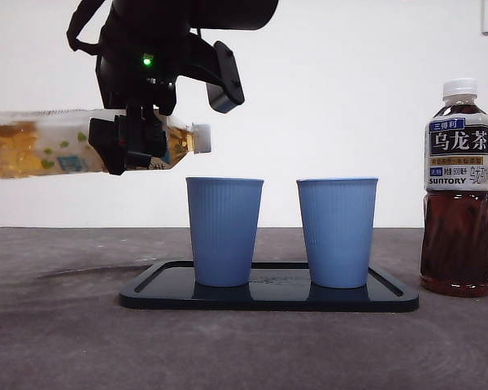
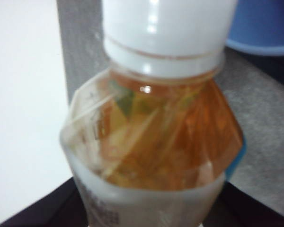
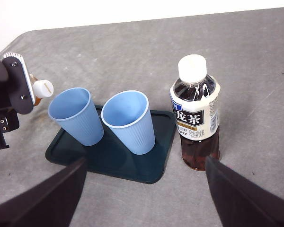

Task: Pour the drink into the cup

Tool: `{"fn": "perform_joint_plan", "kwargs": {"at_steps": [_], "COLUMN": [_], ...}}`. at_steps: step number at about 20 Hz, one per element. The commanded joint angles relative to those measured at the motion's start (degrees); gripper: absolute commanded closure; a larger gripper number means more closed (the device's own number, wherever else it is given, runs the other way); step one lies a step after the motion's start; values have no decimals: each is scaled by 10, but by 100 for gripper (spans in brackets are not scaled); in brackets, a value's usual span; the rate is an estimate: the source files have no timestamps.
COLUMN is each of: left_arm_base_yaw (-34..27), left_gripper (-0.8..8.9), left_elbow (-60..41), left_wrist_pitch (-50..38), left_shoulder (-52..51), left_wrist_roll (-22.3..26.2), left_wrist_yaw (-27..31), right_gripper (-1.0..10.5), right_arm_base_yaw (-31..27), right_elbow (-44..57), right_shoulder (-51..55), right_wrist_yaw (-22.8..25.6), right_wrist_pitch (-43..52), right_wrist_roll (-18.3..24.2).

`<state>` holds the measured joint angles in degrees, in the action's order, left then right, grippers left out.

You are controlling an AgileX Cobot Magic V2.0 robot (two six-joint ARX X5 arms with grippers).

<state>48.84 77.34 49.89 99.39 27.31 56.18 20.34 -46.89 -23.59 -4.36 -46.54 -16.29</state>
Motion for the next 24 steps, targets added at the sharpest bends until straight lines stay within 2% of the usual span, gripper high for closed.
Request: {"fn": "perform_joint_plan", "kwargs": {"at_steps": [1,5,17,21,24], "left_arm_base_yaw": [11,18,26,32,35], "left_gripper": [625,631,632,631,631], "left_elbow": [20,20,20,20,20], "left_wrist_pitch": [-7,-7,-15,-19,-13], "left_shoulder": [10,11,29,30,30], "left_wrist_roll": [31,42,121,113,55], "left_wrist_yaw": [56,64,121,121,121], "right_gripper": [546,546,546,546,546], "right_arm_base_yaw": [3,3,3,3,3], "right_elbow": [-8,-8,-8,-8,-8], "right_shoulder": [-1,-1,-1,-1,-1], "right_wrist_yaw": [0,-1,-1,-1,-1], "right_wrist_pitch": [2,-1,-10,-17,-17], "right_wrist_roll": [6,6,6,6,6]}}
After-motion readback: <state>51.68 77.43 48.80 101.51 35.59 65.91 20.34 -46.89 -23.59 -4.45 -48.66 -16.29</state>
